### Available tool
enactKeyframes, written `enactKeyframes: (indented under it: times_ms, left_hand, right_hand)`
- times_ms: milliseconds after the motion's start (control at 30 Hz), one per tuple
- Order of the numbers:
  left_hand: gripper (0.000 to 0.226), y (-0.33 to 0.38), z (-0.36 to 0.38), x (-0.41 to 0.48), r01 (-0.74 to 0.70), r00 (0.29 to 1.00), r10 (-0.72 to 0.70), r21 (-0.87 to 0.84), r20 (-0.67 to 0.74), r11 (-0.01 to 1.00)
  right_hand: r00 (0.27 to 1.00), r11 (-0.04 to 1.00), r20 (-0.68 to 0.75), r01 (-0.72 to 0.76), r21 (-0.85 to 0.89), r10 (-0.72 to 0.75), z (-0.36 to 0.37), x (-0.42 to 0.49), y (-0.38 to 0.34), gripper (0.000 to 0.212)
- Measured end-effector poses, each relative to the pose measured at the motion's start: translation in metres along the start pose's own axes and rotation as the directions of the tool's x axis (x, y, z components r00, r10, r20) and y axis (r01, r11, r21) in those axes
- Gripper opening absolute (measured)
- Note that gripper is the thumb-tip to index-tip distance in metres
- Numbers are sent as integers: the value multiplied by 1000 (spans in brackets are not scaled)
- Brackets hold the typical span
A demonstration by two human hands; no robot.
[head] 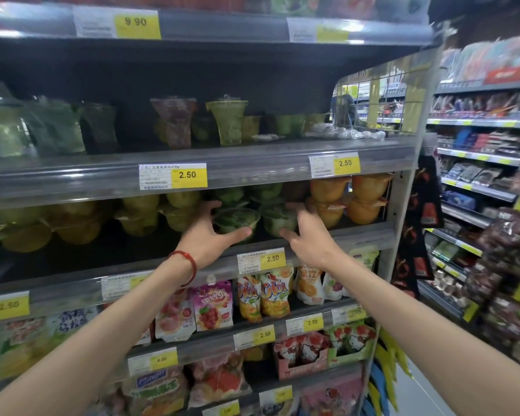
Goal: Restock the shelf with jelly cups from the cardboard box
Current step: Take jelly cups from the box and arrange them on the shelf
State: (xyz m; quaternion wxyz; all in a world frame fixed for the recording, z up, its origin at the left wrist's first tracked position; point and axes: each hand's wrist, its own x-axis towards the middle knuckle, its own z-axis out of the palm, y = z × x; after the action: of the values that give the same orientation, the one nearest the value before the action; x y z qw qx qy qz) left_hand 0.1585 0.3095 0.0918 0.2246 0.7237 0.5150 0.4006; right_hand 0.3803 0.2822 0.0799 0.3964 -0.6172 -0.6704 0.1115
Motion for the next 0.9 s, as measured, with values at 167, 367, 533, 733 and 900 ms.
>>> enactKeyframes:
  times_ms: [167, 367, 533, 733, 900]
  left_hand:
    - [82, 4, 5, -4, -16, 1000, 18, 104, -18, 994]
    - [94, 10, 10, -14, -41, 997, 49, 110, -66, 993]
    - [101, 12, 10, -30, -10, 992, 20, 85, -123, 996]
    - [67, 1, 9, -80, -174, 946, 166, -3, -279, 985]
    - [52, -34, 4, -126, -171, 948, 159, -19, -275, 985]
  right_hand:
    - [1000, 999, -19, 9, -32, -10, 0, -4, -1, 57]
    - [996, 998, -66, 54, -44, -57, -6, -22, -7, 53]
    - [989, 998, -137, 50, -26, -53, -3, -49, -12, 55]
    - [980, 990, -145, 126, -65, -134, 22, -91, -37, 47]
    - [983, 984, -57, 177, 8, -177, 59, -130, -55, 34]
